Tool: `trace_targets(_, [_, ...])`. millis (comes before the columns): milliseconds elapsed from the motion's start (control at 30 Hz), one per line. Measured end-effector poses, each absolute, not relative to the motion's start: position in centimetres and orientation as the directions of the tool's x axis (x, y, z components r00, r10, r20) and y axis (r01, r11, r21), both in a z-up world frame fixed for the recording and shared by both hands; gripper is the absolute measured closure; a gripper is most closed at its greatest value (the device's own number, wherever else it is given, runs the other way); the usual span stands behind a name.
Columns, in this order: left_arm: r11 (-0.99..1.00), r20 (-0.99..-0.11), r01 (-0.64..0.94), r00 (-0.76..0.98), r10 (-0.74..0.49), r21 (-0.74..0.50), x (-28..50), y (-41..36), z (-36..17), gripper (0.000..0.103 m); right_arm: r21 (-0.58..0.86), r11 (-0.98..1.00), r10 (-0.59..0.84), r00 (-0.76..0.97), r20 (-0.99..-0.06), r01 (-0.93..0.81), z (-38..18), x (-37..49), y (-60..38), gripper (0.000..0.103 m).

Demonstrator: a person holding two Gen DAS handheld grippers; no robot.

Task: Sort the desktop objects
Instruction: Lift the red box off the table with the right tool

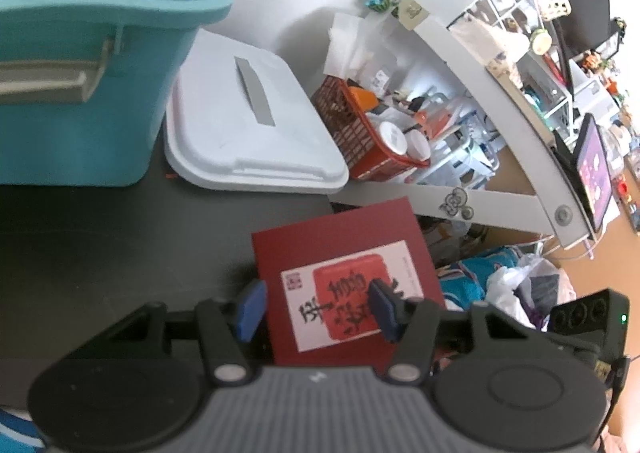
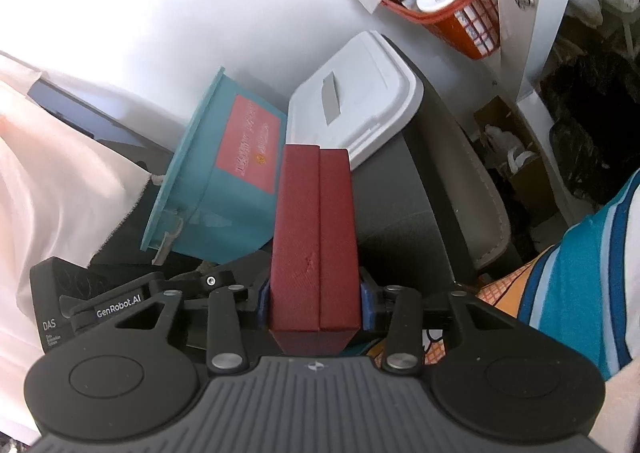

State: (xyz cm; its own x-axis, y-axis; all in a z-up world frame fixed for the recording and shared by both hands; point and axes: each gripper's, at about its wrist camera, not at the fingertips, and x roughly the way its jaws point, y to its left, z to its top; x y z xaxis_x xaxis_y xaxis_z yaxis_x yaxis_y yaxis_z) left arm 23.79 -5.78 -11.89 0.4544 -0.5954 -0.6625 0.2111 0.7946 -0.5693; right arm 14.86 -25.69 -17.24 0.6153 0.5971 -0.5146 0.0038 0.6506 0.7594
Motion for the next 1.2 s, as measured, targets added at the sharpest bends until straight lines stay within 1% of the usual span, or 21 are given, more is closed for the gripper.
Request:
trace_targets(233, [0.787, -0.636, 0.232, 0.481, -0.603, -0.571, 23.0, -5.4, -10.1, 0.044, 0.743, 0.670, 0.560, 0.650, -0.514, 0.009, -15.7, 14.3, -26.5, 0.059])
trace_targets(567, [0.777, -0.605, 0.275, 0.503, -0.618, -0.566, 21.7, -5.4, -8.0, 0.044, 0.708, 0.706, 0.513, 0.708, -0.485, -0.026, -11.9, 13.2, -26.5, 0.059])
trace_targets(1000, [0.757, -0.533, 0.307, 0.562, -0.633, -0.577, 19.9, -3.4, -4.5, 0.044, 0.611, 0.784, 0.455, 0.769, -0.448, -0.108, -5.9, 12.7, -24.0, 0.059])
trace_targets(1200, [0.773, -0.518, 0.306, 0.600, -0.610, -0.555, 19.5, -2.4, -3.4, 0.043, 0.560, 0.818, 0.433, 0.784, -0.444, -0.135, -3.2, 13.0, -22.2, 0.059])
